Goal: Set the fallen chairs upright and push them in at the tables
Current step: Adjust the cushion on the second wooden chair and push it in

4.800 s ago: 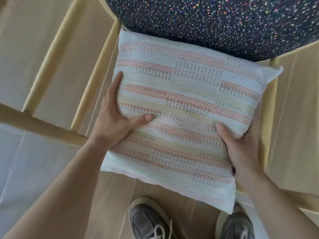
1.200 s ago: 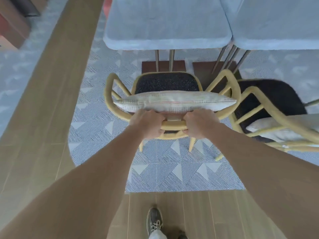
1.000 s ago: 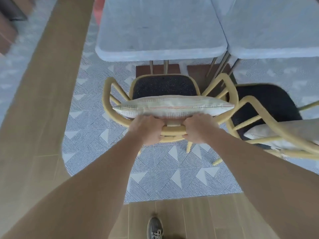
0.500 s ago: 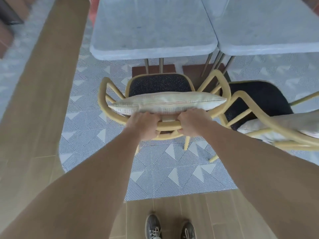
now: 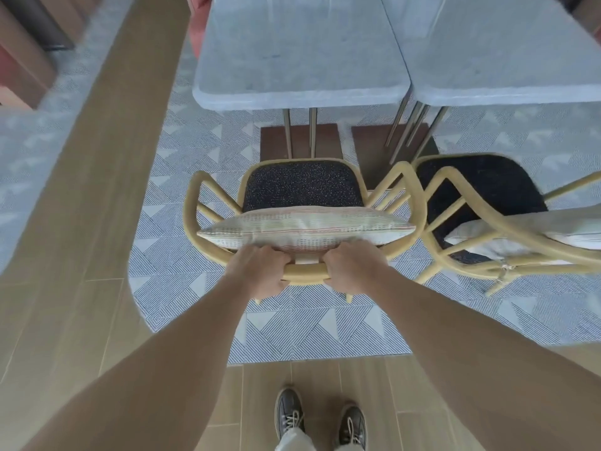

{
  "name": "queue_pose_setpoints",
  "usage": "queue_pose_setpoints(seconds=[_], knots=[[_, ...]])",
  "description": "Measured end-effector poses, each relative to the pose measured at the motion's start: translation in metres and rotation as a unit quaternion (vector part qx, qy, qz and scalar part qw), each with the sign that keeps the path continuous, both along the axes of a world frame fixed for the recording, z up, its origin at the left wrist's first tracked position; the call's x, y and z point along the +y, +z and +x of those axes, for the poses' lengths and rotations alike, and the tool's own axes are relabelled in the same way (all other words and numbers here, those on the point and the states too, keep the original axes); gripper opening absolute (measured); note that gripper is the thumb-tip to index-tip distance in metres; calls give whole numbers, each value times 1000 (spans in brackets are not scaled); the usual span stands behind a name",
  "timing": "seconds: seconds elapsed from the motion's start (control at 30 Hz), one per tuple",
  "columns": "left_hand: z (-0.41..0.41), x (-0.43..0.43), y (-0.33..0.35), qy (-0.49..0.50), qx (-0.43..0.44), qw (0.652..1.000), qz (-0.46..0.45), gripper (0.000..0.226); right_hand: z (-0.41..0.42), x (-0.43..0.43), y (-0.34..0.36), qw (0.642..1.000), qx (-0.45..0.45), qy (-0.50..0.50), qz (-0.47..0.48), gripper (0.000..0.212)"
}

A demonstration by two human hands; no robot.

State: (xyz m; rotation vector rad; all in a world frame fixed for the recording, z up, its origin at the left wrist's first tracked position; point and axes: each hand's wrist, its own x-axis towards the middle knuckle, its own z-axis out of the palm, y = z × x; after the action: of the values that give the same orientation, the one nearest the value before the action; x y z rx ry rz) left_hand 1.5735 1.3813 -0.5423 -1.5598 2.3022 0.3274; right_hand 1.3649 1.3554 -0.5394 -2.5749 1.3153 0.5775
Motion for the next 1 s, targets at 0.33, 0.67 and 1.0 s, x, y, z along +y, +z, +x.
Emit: queue_pose_setpoints(seconds=[0.33, 0.67, 1.0], knots=[[-28, 10, -4, 0, 6, 1000, 0, 26, -29, 4, -7, 1000, 11, 3, -12, 27], [-52, 12, -5, -5, -2, 1000, -19, 31, -52, 10, -9, 999, 20, 1, -33, 34], [-25, 15, -7, 1, -5, 1000, -28, 31, -24, 13, -1, 999, 12, 13, -27, 32]])
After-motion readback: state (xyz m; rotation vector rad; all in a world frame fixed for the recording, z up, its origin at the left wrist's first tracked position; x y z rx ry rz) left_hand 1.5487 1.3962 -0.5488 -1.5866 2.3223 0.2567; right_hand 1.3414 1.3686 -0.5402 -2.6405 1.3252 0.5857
